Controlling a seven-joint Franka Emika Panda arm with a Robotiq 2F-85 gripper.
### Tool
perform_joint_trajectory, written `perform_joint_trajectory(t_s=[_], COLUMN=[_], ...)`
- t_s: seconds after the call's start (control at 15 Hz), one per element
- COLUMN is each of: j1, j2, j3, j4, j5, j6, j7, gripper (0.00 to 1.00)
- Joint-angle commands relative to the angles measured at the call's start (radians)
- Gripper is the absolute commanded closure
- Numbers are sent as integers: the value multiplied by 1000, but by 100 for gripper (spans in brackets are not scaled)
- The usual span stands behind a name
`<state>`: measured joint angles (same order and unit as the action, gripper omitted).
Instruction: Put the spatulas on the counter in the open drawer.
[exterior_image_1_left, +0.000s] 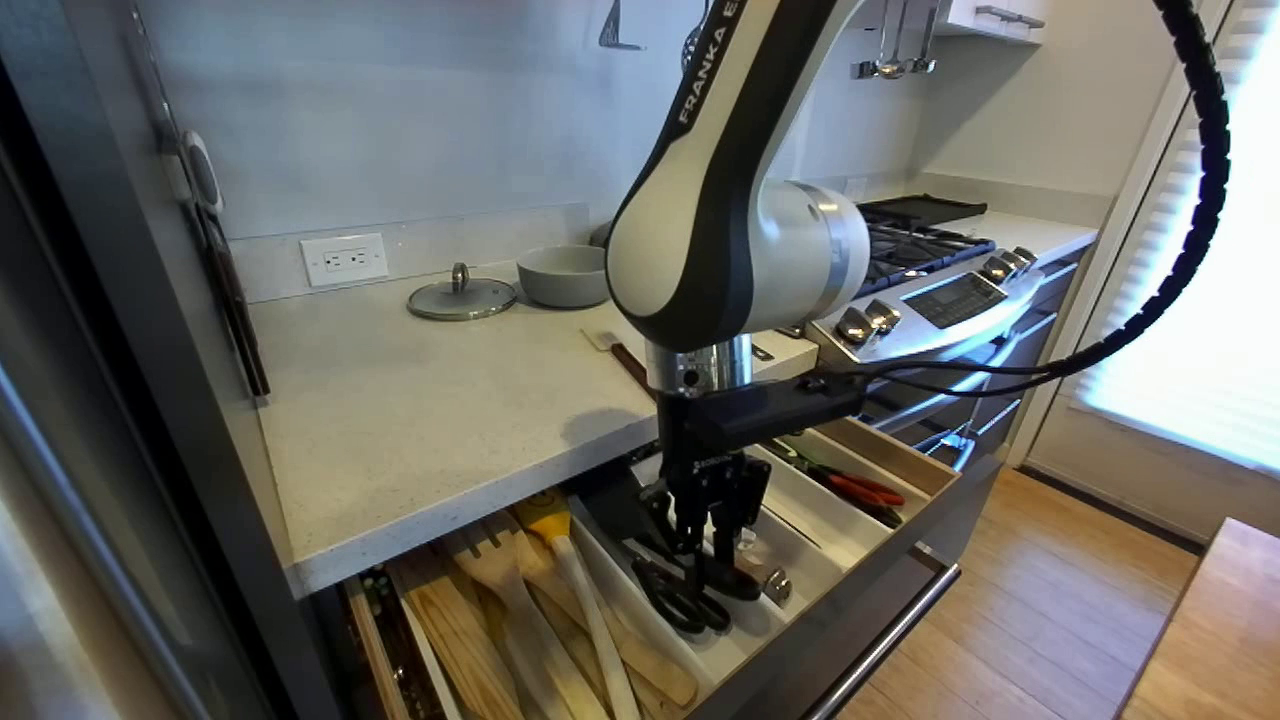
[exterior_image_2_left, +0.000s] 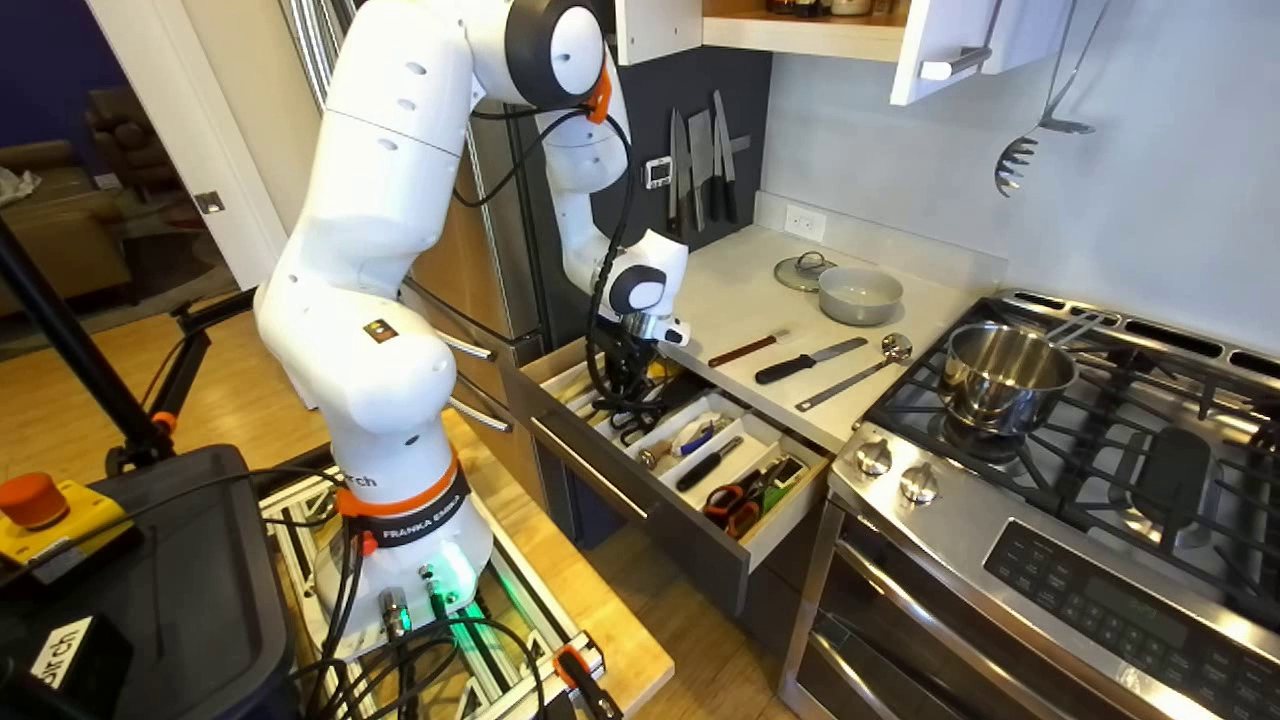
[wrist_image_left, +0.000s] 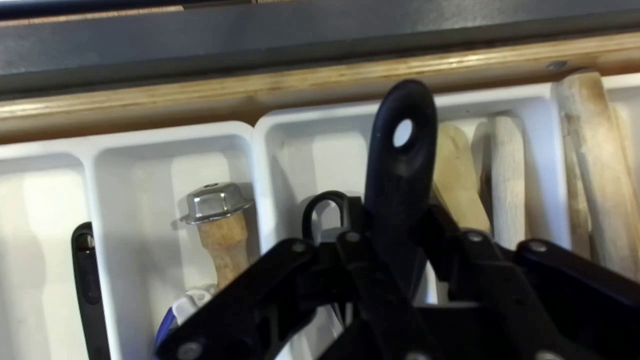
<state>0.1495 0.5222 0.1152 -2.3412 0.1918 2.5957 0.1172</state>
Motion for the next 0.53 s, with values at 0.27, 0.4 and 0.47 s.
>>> perform_joint_trajectory(t_s=[0.27, 0.4, 0.47], j1=[20, 20, 24], j2=[90, 98, 97], j3=[-8, -5, -8], j4=[63, 74, 75], j5=[-34, -30, -33], j6=[68, 70, 72], j7=[22, 21, 25], gripper=[92, 42, 38])
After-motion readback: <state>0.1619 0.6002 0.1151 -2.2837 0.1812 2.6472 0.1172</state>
